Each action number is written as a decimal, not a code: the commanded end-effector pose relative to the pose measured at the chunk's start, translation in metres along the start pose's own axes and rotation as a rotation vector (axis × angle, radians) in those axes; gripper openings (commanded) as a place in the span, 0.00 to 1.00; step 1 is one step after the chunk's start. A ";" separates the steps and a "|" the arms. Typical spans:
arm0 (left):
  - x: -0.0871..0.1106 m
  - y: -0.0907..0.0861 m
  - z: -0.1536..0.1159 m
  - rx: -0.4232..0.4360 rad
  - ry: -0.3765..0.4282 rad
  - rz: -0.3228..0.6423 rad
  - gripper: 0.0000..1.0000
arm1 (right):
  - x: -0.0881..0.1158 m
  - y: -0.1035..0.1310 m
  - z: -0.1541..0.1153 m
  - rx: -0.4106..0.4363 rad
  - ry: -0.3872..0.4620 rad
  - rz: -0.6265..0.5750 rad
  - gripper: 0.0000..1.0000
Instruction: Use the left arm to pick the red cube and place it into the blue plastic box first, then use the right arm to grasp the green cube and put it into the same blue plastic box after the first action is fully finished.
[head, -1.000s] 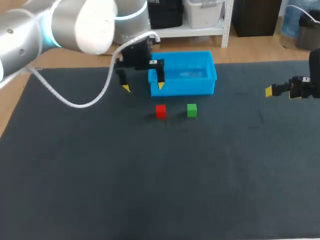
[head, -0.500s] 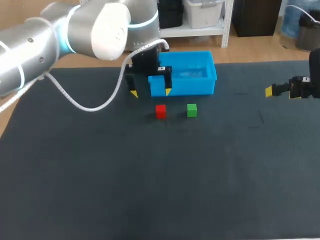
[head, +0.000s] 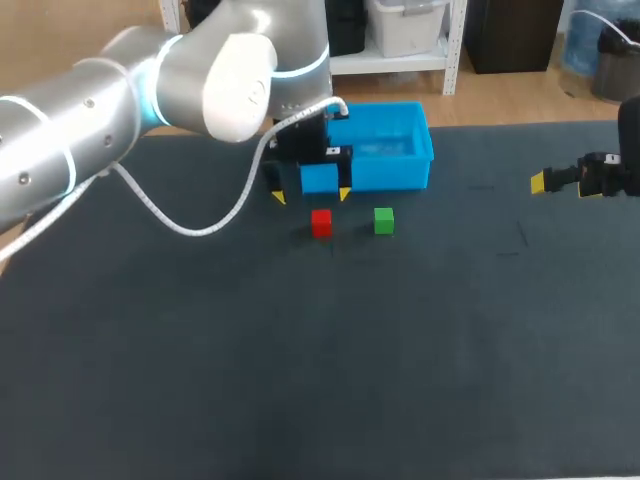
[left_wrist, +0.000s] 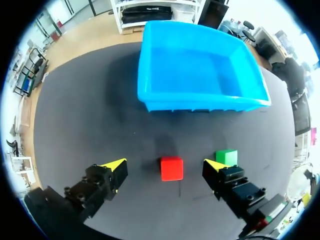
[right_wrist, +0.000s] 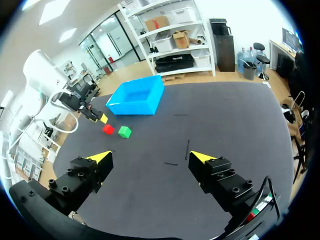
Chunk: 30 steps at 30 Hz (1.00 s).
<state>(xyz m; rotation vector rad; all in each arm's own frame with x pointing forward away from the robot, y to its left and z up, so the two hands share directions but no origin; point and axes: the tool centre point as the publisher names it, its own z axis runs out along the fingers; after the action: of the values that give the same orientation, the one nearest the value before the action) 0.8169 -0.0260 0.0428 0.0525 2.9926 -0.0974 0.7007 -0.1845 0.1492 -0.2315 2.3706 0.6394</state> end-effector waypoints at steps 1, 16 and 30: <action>-0.003 -0.003 0.010 0.002 0.003 0.000 1.00 | 0.000 0.000 0.000 -0.001 0.001 0.000 1.00; 0.001 -0.007 0.035 -0.008 0.031 -0.020 1.00 | 0.000 0.000 0.000 -0.001 0.001 0.000 1.00; 0.003 0.000 0.046 -0.008 0.057 -0.044 1.00 | 0.000 0.000 0.000 -0.001 0.001 0.000 1.00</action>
<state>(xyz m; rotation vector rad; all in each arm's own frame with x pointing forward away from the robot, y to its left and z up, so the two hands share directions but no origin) 0.8158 -0.0283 -0.0015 -0.0105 3.0436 -0.0910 0.7007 -0.1845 0.1492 -0.2315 2.3706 0.6394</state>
